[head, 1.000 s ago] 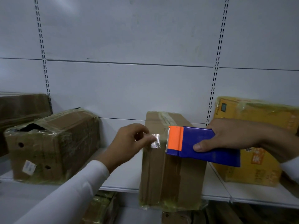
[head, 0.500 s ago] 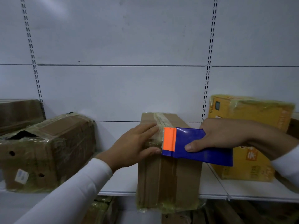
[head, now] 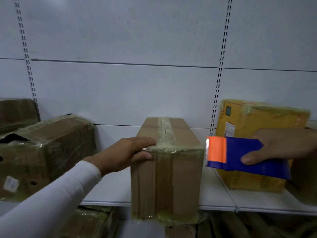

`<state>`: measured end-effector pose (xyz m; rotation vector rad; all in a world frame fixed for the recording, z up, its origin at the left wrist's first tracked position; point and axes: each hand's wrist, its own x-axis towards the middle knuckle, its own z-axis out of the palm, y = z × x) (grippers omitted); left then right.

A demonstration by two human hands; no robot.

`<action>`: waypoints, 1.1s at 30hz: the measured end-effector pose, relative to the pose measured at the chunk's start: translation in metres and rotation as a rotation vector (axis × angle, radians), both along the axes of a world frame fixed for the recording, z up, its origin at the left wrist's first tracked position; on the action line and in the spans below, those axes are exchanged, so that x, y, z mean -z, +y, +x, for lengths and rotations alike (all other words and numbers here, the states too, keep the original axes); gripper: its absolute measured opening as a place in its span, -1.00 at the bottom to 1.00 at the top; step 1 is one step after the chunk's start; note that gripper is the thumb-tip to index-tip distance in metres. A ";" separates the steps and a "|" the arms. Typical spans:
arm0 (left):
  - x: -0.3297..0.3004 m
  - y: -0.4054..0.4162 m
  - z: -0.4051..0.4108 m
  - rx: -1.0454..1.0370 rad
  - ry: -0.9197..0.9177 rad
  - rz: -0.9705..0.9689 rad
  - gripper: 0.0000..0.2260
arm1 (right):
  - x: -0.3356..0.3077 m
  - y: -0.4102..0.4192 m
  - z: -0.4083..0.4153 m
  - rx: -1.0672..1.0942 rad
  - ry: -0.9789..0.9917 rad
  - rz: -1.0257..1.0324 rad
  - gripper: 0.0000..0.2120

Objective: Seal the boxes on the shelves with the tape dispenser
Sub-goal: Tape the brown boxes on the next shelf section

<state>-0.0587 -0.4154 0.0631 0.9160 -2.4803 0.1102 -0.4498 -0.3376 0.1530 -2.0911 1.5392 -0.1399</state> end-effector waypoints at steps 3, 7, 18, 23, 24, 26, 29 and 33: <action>-0.005 0.002 0.000 -0.002 -0.032 0.005 -0.48 | 0.009 -0.004 -0.021 0.039 -0.027 -0.011 -0.48; -0.025 0.013 -0.020 -0.152 -0.247 -0.130 -0.36 | 0.029 -0.015 -0.014 0.011 -0.117 -0.027 -0.62; -0.020 0.009 -0.110 -0.045 -0.323 -0.226 -0.29 | 0.054 -0.025 -0.006 -0.053 -0.250 -0.040 -0.56; -0.021 0.008 -0.111 0.002 -0.350 -0.241 -0.32 | 0.036 -0.004 -0.034 0.009 -0.148 -0.010 -0.59; -0.022 0.008 -0.112 0.008 -0.350 -0.245 -0.31 | 0.030 0.002 -0.040 0.042 -0.106 -0.001 -0.59; -0.021 0.008 -0.112 0.010 -0.347 -0.248 -0.33 | 0.024 0.009 -0.045 0.096 -0.041 0.002 -0.57; -0.018 0.008 -0.114 -0.030 -0.358 -0.253 -0.34 | 0.024 0.010 -0.035 0.125 0.078 -0.053 -0.53; -0.013 0.009 -0.117 -0.014 -0.328 -0.301 -0.38 | 0.040 -0.007 -0.002 0.167 0.237 -0.203 -0.42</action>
